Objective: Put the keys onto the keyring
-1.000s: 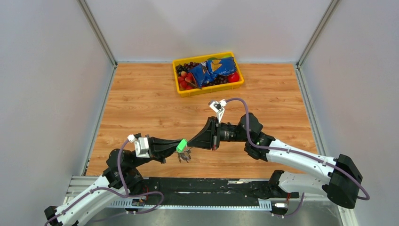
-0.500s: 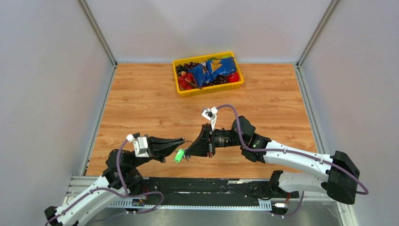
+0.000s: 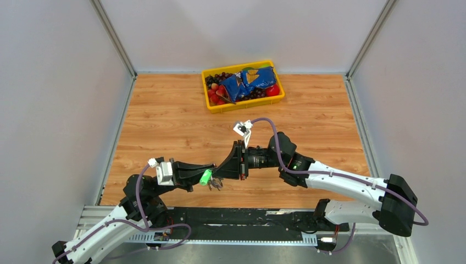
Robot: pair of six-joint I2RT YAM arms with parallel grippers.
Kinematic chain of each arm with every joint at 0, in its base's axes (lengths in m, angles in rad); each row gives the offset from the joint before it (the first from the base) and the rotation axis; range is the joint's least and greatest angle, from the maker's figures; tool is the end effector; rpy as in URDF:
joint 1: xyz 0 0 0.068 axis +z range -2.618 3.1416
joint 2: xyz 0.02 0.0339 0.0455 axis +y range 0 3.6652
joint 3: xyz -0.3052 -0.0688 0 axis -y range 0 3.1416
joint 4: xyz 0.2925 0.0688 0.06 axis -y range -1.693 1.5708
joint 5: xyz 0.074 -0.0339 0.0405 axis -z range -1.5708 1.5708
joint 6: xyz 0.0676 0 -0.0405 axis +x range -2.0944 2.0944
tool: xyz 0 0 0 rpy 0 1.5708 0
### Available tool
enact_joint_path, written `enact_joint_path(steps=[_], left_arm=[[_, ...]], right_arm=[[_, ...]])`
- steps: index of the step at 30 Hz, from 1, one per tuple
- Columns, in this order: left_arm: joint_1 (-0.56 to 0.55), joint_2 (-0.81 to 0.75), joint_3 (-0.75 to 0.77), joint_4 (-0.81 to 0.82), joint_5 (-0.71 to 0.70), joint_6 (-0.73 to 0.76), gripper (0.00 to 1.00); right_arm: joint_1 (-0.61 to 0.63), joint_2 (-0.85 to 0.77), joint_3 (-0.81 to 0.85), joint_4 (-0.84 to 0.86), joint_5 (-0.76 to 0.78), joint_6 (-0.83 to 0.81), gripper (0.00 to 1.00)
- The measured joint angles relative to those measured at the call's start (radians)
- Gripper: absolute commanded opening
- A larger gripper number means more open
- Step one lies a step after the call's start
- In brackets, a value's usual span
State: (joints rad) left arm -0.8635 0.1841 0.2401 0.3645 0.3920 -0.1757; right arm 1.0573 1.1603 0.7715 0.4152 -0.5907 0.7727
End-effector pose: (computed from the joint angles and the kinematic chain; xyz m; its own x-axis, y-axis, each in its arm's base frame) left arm 0.0669 -0.1180 0.3014 0.0988 -0.3641 -0.9261 0.9611 0.2760 -0.0060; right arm 0.1252 0.2987 0.3414 -0.6866 -0.0373 -0.7260 -0.7229 -0.0712 0.6873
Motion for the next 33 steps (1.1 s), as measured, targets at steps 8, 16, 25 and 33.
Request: enact_joint_path(steps=[8,16,25,33], left_arm=[[0.0,-0.006,0.0,0.007,0.023,-0.001,0.01],[0.0,-0.013,0.0,0.023,0.035,-0.002,0.0],[0.0,-0.013,0.0,0.024,0.052,-0.003,0.01],[0.0,-0.013,-0.001,0.024,0.051,-0.003,0.01]], right_arm=[[0.0,0.0,0.002,-0.001,0.006,0.002,0.0],[0.0,-0.016,0.002,-0.016,0.011,0.005,0.0],[-0.007,-0.034,0.002,-0.016,0.016,0.019,0.0],[-0.01,-0.035,-0.013,-0.009,0.015,0.039,0.0]])
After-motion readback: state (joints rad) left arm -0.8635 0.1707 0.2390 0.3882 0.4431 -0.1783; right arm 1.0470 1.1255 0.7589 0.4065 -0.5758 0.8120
